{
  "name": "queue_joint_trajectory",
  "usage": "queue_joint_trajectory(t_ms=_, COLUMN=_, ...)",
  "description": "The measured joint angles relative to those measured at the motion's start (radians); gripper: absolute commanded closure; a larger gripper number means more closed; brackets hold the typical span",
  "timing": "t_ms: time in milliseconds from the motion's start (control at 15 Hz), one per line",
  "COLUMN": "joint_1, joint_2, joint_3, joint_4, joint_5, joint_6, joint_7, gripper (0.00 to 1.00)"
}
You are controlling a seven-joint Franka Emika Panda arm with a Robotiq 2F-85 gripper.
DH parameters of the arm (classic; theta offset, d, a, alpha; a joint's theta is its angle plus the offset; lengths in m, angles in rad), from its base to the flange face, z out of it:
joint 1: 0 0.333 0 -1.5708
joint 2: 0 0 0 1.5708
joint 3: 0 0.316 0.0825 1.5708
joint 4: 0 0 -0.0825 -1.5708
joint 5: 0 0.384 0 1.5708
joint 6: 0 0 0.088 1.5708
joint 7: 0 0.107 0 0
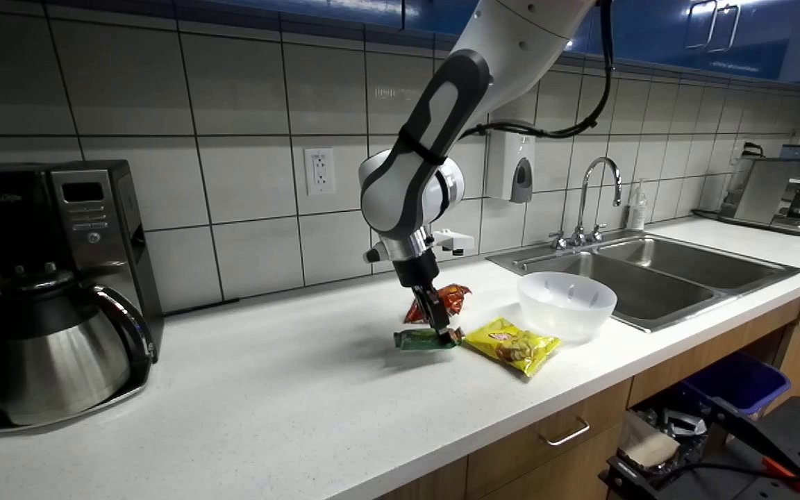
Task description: Pick up the green package and put it in the bowl
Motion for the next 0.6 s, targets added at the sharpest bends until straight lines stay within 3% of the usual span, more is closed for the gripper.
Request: queue_joint_trajectory(t_ms=600, joint_1=-0.005, joint_2=-0.224, joint_3=-0.006, joint_4=-0.158, joint_5=-0.057, joint_6=0.019, joint_7=0.158, gripper=0.85)
